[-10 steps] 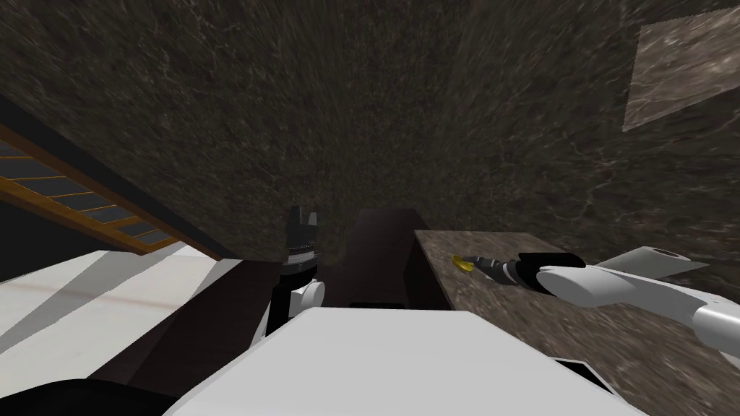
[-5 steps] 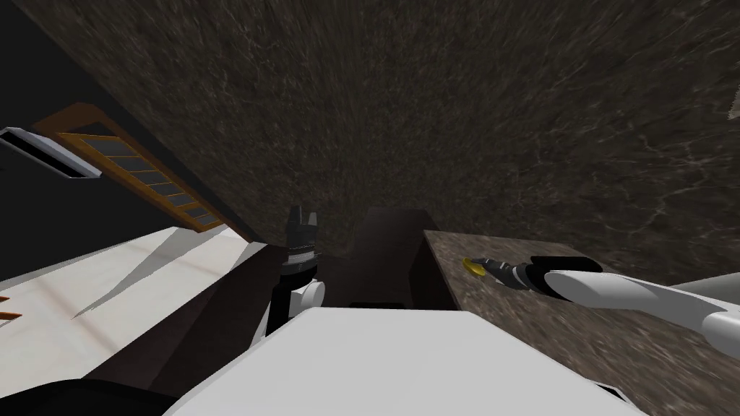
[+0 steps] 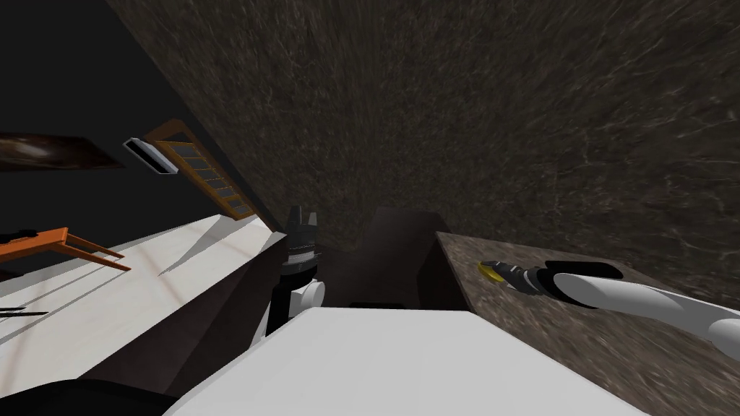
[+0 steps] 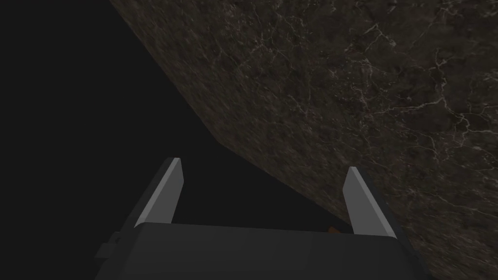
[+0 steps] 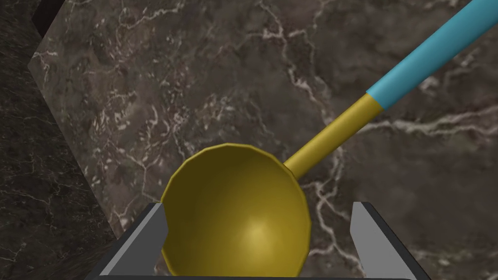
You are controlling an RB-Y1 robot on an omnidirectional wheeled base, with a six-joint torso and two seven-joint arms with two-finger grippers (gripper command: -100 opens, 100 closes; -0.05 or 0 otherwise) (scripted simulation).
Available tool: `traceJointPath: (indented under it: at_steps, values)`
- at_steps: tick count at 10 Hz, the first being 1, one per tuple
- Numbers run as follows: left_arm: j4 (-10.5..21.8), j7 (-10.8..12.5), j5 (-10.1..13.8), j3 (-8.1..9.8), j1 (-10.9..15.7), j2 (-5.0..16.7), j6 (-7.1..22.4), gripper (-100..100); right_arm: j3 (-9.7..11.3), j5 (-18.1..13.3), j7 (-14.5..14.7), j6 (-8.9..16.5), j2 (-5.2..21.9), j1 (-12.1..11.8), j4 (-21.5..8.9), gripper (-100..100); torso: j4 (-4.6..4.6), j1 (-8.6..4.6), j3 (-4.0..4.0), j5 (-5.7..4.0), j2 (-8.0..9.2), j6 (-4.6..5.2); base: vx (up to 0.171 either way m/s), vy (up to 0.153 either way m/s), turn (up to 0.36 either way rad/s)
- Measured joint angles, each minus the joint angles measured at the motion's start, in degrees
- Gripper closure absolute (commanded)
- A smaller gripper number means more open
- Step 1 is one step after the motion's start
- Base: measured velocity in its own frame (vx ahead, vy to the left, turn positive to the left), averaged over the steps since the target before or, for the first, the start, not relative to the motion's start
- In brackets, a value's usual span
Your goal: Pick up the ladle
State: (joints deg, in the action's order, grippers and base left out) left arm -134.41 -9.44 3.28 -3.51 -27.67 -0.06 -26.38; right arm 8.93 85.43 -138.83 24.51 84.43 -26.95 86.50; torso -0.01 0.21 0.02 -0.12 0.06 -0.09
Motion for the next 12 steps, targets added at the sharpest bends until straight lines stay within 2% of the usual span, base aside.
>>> traceJointPath:
  at_steps: [1,5,6,7,8,9,10,11,12]
  values:
    - [0.0,0.0,0.0,0.01,-0.01,0.0,0.0,0,0.03,0.05,-0.07,-0.11,0.0,-0.01,-0.11,100,-0.02,-0.13,-0.07,-0.02,-0.13,0.05,-0.006,0.005,-0.011]
    - [0.0,0.0,0.0,0.01,-0.02,0.01,0.0,0,0.03,0.07,-0.1,-0.09,-0.03,0.0,-0.08,100,-0.07,-0.28,-0.17,-0.05,-0.29,0.05,-0.001,0.001,0.001]
    - [0.0,0.0,0.0,0.01,-0.02,0.01,0.0,0,0.03,0.07,-0.11,-0.09,-0.03,0.0,-0.08,0,-0.07,-0.29,-0.17,-0.05,-0.29,0.04,0.0,0.0,0.0]
    - [0.0,0.0,0.0,0.01,-0.02,0.01,0.0,0,0.03,0.07,-0.11,-0.08,-0.03,0.0,-0.08,100,-0.07,-0.3,-0.17,-0.05,-0.29,0.04,-0.021,-0.011,0.03]
    - [0.0,0.0,0.0,0.01,-0.01,0.01,0.0,0,0.14,0.53,0.12,-0.07,-0.08,0.14,-0.58,100,-0.06,-0.31,-0.14,-0.06,-0.25,0.05,0.048,-0.06,-0.217]
    - [-0.01,0.0,0.0,0.02,-0.03,0.01,-0.01,0,-0.55,-0.25,-0.36,-0.11,0.44,-0.81,1.21,100,-0.07,-0.46,-0.19,-0.04,-0.35,0.16,0.089,-0.112,-0.371]
    - [-0.01,0.0,0.0,0.03,-0.04,0.02,-0.01,0,-0.67,-1.22,-0.45,0.32,0.21,-0.43,2.39,100,-0.1,-0.67,-0.26,-0.1,-0.47,0.18,0.076,-0.088,-0.285]
    - [-0.01,0.0,0.0,0.02,-0.03,0.02,-0.01,0,-1.24,-2.23,-0.94,0.61,0.65,-1.05,4.0,100,-0.11,-0.65,-0.27,-0.11,-0.47,0.13,0.069,-0.07,-0.238]
    - [-0.01,0.0,0.0,0.02,-0.03,0.02,-0.01,0,-1.83,-4.57,-3.12,0.54,1.39,-2.11,6.58,100,-0.11,-0.57,-0.27,-0.1,-0.47,0.08,0.09,-0.048,-0.211]
